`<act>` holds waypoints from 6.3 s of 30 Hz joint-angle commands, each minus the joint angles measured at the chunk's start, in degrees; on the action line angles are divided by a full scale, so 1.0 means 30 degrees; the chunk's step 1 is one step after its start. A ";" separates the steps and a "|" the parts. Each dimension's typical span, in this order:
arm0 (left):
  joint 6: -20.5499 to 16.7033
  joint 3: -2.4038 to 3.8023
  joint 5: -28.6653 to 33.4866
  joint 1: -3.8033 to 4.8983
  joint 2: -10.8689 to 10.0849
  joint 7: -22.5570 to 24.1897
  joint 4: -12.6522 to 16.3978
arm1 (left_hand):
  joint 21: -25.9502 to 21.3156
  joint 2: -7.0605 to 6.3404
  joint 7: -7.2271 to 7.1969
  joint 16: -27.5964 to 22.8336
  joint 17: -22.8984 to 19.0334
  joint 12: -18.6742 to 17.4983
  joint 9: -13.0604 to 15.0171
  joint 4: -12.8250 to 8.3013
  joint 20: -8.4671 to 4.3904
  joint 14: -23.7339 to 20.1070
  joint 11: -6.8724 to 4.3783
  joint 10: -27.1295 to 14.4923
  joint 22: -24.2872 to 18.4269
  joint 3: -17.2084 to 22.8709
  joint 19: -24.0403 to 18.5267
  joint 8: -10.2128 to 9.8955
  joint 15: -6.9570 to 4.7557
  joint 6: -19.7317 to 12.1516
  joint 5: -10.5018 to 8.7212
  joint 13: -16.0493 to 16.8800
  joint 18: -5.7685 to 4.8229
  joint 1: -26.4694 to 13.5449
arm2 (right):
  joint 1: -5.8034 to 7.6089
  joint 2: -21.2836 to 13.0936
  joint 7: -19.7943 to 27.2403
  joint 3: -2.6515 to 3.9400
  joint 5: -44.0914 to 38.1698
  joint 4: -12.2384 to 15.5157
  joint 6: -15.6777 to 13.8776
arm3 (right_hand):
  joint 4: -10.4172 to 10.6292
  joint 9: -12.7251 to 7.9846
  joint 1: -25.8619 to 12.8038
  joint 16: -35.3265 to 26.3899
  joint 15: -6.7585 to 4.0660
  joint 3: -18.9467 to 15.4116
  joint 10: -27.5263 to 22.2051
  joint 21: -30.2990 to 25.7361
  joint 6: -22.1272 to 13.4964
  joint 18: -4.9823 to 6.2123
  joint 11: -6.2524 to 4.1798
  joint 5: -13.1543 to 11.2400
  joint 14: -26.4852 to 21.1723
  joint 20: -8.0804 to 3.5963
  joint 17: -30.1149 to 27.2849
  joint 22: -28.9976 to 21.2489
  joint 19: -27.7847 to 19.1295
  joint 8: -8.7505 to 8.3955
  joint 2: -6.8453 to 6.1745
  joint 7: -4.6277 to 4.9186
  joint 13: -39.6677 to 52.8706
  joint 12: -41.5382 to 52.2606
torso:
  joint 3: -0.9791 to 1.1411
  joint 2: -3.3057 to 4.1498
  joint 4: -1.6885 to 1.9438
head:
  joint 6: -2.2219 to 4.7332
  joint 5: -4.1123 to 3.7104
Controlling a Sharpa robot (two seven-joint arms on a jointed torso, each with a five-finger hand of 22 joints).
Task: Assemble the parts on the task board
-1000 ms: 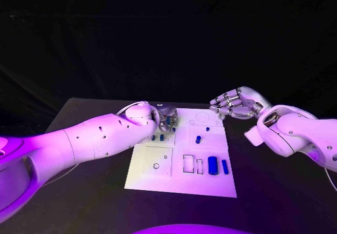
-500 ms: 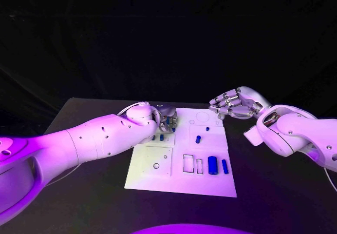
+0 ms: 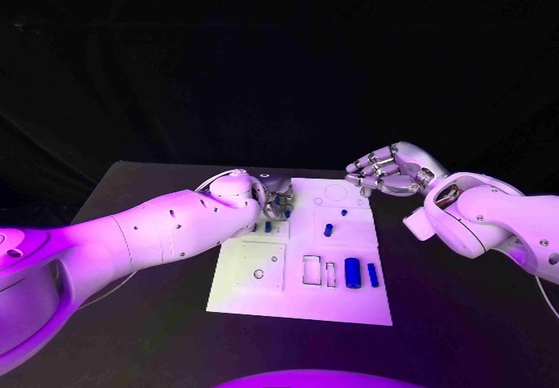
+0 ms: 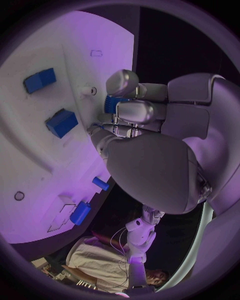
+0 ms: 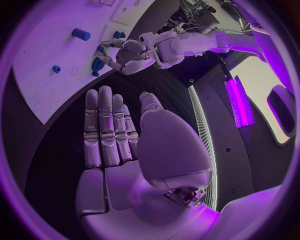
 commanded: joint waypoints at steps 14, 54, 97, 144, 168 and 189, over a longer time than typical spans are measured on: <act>0.0170 0.0000 0.0587 -0.0079 0.0160 0.0646 -0.0072 | 0.0187 0.0195 -0.0078 0.0154 -0.0226 -0.0671 -0.0105 -0.0167 -0.0289 -0.0024 -0.0214 0.0802 0.0102 0.0635 -0.0057 -0.0292 -0.0263 0.0538 0.0062 -0.0161 -0.0106 -0.0233 | -0.0011 0.0042 0.0166 -0.0001 -0.0097 -0.0006 0.0313 | -0.0031 -0.0017 -0.0075 -0.0138 0.0021 0.0009 0.0009 -0.0141 -0.0027 0.0087 0.0034 0.0084 0.0017 0.0064 -0.0019 -0.0043 0.0091 0.0087 0.0110 -0.0010 -0.0047 0.0126 | -0.0007 -0.0011 -0.0008 | 0.0018 -0.0023; -0.1434 0.0267 0.1409 -0.0075 -0.0635 0.0765 0.1023 | 0.0790 0.0256 0.0227 0.0376 -0.0633 -0.2073 -0.0131 -0.2032 -0.0418 -0.0080 -0.0304 0.3108 0.0739 0.3147 -0.0037 -0.0606 -0.0359 0.2391 0.0031 0.0143 -0.0175 -0.0667 | -0.0016 0.0042 0.0199 -0.0001 -0.0103 -0.0045 0.0304 | -0.0034 -0.0015 -0.0070 -0.0144 0.0019 0.0014 0.0018 -0.0146 -0.0021 0.0088 0.0029 0.0089 0.0023 0.0063 -0.0020 -0.0049 0.0096 0.0096 0.0119 -0.0014 -0.0054 0.0137 | -0.0003 -0.0024 0.0026 | 0.0069 -0.0047; -0.0074 0.0668 0.2311 0.0023 -0.2832 -0.0391 0.1884 | 0.0811 0.0171 0.0179 0.0316 -0.0863 -0.2322 -0.0125 -0.2027 -0.0407 -0.0121 -0.0339 0.3254 0.0782 0.3020 -0.0028 -0.0692 -0.0370 0.2552 0.0009 0.0223 -0.0183 -0.1186 | -0.0034 -0.0013 0.0169 -0.0002 -0.0105 -0.0131 0.0320 | -0.0040 -0.0011 -0.0060 -0.0157 0.0010 0.0023 0.0042 -0.0158 -0.0005 0.0092 0.0017 0.0100 0.0042 0.0061 -0.0021 -0.0064 0.0111 0.0118 0.0139 -0.0026 -0.0073 0.0167 | 0.0004 0.0003 -0.0011 | -0.0033 0.0016; 0.0537 0.0581 0.1849 0.0017 -0.2451 -0.0818 0.1303 | 0.0688 0.0050 0.0227 0.0287 -0.1090 -0.2667 -0.0241 -0.2110 -0.0400 -0.0164 -0.0319 0.3366 0.0619 0.2809 -0.0141 -0.1101 -0.0359 0.2258 0.0011 0.0347 -0.0157 -0.1619 | -0.0057 0.0023 0.0173 -0.0003 -0.0105 -0.0147 0.0328 | -0.0039 -0.0009 -0.0070 -0.0181 0.0002 0.0018 0.0058 -0.0175 0.0003 0.0094 0.0010 0.0106 0.0065 0.0056 -0.0025 -0.0087 0.0133 0.0141 0.0147 -0.0034 -0.0104 0.0200 | -0.0004 -0.0013 -0.0002 | -0.0009 0.0034; 0.0511 0.0579 0.1838 0.0017 -0.2494 -0.0957 0.1252 | 0.0541 -0.0150 0.0309 0.0274 -0.1285 -0.3061 -0.0594 -0.2207 -0.0341 -0.0239 -0.0289 0.3345 0.0424 0.2721 -0.0259 -0.1938 -0.0317 0.1101 0.0018 0.0463 -0.0119 -0.1832 | -0.0057 0.0016 0.0158 -0.0003 -0.0105 -0.0166 0.0321 | -0.0036 -0.0011 -0.0078 -0.0193 0.0003 0.0013 0.0051 -0.0182 -0.0002 0.0094 0.0011 0.0104 0.0066 0.0056 -0.0028 -0.0095 0.0137 0.0144 0.0145 -0.0033 -0.0117 0.0204 | -0.0011 -0.0010 0.0004 | -0.0026 0.0045; -0.1166 0.0593 0.2158 0.0033 -0.4089 -0.0804 0.2166 | 0.0502 -0.0027 0.0409 0.0352 -0.1293 -0.3248 -0.0771 -0.2372 -0.0327 -0.0215 -0.0222 0.3504 0.0377 0.2957 -0.0265 -0.1809 -0.0285 0.0699 0.0060 0.0601 -0.0113 -0.1632 | -0.0051 0.0315 -0.1720 -0.0003 -0.4987 -0.1444 0.1425 | -0.2101 -0.0153 0.3494 0.0288 -0.0812 0.2022 0.0752 0.1378 0.0519 0.0167 -0.0344 -0.3189 0.3222 -0.0865 -0.0216 0.0625 0.2580 0.0110 0.0151 -0.0228 -0.2074 -0.1733 | -0.0035 -0.0060 -0.0002 | 0.0079 -0.0050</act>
